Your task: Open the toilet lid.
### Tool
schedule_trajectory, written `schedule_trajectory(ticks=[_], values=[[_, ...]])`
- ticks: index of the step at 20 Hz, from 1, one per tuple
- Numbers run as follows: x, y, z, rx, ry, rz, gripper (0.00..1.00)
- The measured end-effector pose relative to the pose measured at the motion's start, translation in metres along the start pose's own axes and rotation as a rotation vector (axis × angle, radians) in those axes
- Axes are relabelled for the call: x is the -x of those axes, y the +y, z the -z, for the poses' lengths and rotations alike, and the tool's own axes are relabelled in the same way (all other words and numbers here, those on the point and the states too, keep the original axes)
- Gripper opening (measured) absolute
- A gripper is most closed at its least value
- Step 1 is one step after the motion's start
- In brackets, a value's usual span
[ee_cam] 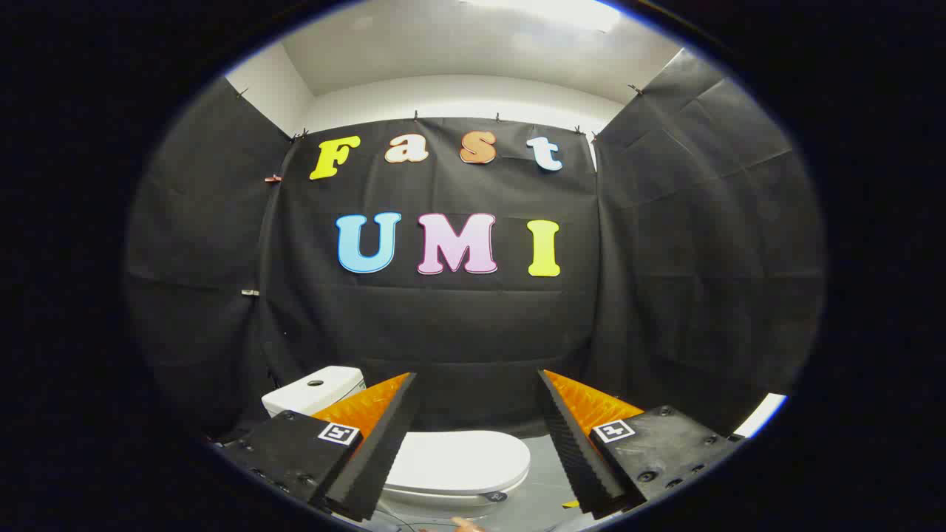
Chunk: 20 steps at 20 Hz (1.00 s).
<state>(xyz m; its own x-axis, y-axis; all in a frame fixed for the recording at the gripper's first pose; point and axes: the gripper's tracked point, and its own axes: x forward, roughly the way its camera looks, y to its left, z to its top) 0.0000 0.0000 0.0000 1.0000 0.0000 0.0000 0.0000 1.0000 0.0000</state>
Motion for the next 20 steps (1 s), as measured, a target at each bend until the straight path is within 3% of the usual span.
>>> schedule_trajectory(ticks=[20], values=[[-0.002,0.009,0.006,-0.004,0.014,-0.023,0.99]])
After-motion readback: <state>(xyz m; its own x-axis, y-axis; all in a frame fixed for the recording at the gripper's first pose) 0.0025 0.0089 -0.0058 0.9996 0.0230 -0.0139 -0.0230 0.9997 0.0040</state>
